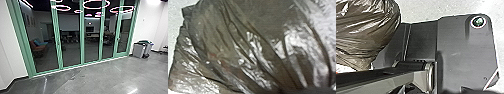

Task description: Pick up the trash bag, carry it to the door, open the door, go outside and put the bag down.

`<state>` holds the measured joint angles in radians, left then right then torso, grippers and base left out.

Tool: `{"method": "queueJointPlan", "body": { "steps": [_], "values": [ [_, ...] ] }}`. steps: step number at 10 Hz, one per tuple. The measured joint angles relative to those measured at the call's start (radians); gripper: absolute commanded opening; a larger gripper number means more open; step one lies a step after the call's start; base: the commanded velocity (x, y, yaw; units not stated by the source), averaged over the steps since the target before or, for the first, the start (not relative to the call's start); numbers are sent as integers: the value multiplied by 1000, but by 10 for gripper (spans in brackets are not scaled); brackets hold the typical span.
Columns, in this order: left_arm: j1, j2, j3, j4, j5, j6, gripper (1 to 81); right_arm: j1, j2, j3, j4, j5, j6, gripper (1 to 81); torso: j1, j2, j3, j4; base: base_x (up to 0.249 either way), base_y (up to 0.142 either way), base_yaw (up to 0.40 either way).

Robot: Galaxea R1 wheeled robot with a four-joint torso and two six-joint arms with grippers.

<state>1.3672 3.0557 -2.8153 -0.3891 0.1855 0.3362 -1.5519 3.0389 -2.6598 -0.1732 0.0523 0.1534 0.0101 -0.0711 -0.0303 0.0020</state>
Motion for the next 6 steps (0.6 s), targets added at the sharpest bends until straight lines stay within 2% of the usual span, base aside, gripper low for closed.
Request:
{"method": "queueJointPlan", "body": {
  "steps": [3, 6],
  "values": [
    [-1, 0, 0, 0, 0, 0, 10, 0, 0, 0, 0, -1, 1, 811, 0, 0, 0, 0, 0, 0, -143],
    [-1, 0, 0, 0, -1, 0, 10, 3, 2, 0, 0, 0, 1, 811, 0, 0, 0, 0, 0, 0, -62]
  ]
}}
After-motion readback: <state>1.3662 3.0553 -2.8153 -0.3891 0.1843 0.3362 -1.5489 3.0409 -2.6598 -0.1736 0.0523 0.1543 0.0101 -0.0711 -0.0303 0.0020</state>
